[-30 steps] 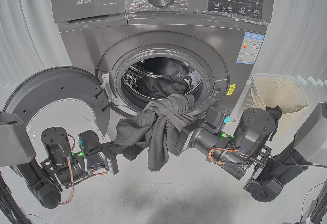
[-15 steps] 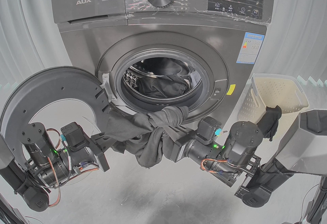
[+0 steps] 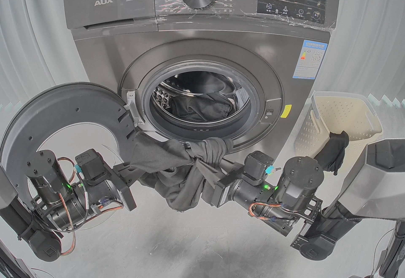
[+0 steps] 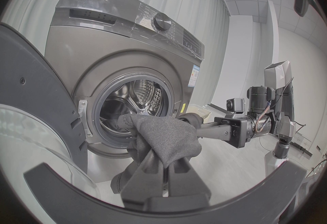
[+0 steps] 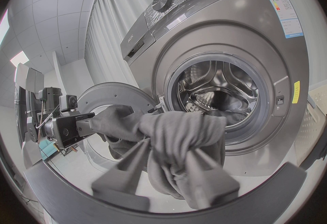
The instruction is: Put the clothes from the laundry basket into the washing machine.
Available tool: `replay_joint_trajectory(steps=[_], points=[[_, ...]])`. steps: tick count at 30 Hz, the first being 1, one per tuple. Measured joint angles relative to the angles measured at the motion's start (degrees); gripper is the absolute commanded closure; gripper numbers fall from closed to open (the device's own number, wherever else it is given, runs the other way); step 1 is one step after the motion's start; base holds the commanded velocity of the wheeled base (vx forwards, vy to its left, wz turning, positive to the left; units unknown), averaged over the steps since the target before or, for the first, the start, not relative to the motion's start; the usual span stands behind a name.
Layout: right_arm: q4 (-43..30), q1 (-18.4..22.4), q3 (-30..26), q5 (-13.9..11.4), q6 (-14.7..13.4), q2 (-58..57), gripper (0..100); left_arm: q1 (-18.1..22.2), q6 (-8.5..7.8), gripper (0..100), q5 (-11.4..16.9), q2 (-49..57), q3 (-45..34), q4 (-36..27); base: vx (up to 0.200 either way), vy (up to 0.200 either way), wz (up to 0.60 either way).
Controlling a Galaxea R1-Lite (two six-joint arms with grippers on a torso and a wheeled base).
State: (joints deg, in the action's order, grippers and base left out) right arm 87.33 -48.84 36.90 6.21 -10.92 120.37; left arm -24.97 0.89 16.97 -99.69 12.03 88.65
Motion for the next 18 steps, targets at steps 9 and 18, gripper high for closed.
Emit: replay_joint_trajectory(steps=[9,18], points=[[-0.11,-0.44,-5.10,-0.18,0.12,0.28,0,0.11,1.00,100,-0.09,-0.20,1.50,0.04,0.000,0.000,0.00],[-0.10,-0.69,-9.98,-1.87,0.30,1.73,0,-0.13,1.27,100,-1.48,-0.61,3.29,0.09,0.000,0.000,0.00]])
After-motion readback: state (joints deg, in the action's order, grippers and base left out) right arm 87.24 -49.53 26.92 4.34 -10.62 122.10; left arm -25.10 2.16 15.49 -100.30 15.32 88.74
